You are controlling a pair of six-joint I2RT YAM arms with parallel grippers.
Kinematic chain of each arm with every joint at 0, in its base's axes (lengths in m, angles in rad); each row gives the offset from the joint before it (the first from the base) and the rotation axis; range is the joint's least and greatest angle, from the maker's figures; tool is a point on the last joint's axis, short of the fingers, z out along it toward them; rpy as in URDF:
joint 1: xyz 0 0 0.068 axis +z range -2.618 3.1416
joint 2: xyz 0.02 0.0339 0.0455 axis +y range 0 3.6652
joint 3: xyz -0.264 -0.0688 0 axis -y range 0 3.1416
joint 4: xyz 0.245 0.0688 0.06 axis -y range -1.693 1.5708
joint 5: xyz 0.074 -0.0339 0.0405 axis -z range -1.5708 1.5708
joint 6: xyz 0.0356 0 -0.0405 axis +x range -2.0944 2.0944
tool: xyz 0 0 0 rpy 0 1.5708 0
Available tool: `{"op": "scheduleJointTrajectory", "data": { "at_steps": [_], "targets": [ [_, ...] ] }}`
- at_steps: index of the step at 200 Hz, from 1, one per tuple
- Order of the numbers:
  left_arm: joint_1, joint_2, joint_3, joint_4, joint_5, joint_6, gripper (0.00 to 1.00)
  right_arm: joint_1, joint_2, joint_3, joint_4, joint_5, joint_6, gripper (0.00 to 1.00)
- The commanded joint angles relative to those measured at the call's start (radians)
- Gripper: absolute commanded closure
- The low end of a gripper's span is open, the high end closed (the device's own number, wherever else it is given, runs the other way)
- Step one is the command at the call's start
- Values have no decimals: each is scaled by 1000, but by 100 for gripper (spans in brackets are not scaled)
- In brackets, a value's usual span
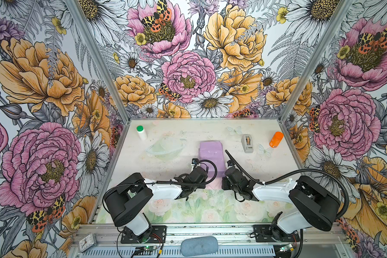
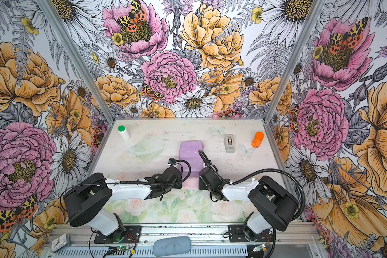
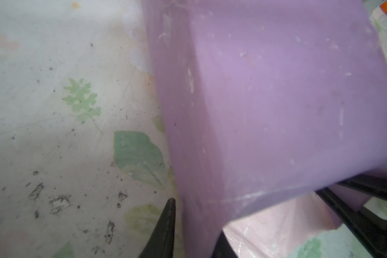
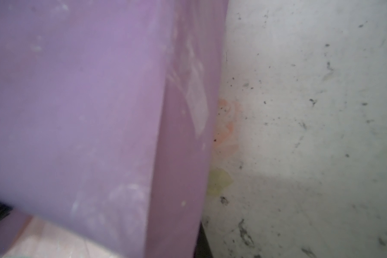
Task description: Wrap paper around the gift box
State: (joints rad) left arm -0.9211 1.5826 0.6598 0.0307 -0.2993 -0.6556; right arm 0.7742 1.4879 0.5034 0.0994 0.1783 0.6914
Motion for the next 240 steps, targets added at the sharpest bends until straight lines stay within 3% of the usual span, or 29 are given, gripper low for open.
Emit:
{"op": "scheduleJointTrajectory", "data": {
  "at_steps": [1,22,47,83,98,108,117,124,157,182,199,213,240],
  "targets": [
    [-7,15,22,-6,-18,1,78,10,5,9,17,-6,5,91],
    [-7,13,23,-9,-20,2,78,10,-25,12,-21,-6,-5,73],
    [-7,11,26,-14,-21,7,78,10,-76,8,-69,21,-10,69],
    [-8,13,28,-16,-21,8,79,9,-77,1,-68,29,-9,92],
    [-8,13,30,-16,-21,4,80,10,-69,3,-55,15,-9,95],
    [-9,14,32,-17,-18,4,80,10,-69,3,-55,9,-10,88],
    [-11,16,35,-16,-18,5,80,10,-75,4,-58,5,-13,73],
    [-11,16,35,-15,-19,5,80,10,-84,5,-64,7,-16,67],
    [-11,10,32,-20,-23,7,80,6,-125,22,-103,39,-51,62],
    [-11,8,32,-21,-26,7,80,3,-103,54,-110,55,-73,65],
    [-10,4,34,-22,-26,8,80,-3,-72,72,-109,63,-74,79],
    [-12,-4,33,-24,-27,7,74,-5,-48,83,-100,53,-78,87],
    [-15,-42,23,-37,-35,-15,65,-4,-37,81,-82,41,-72,90]
  ]
}}
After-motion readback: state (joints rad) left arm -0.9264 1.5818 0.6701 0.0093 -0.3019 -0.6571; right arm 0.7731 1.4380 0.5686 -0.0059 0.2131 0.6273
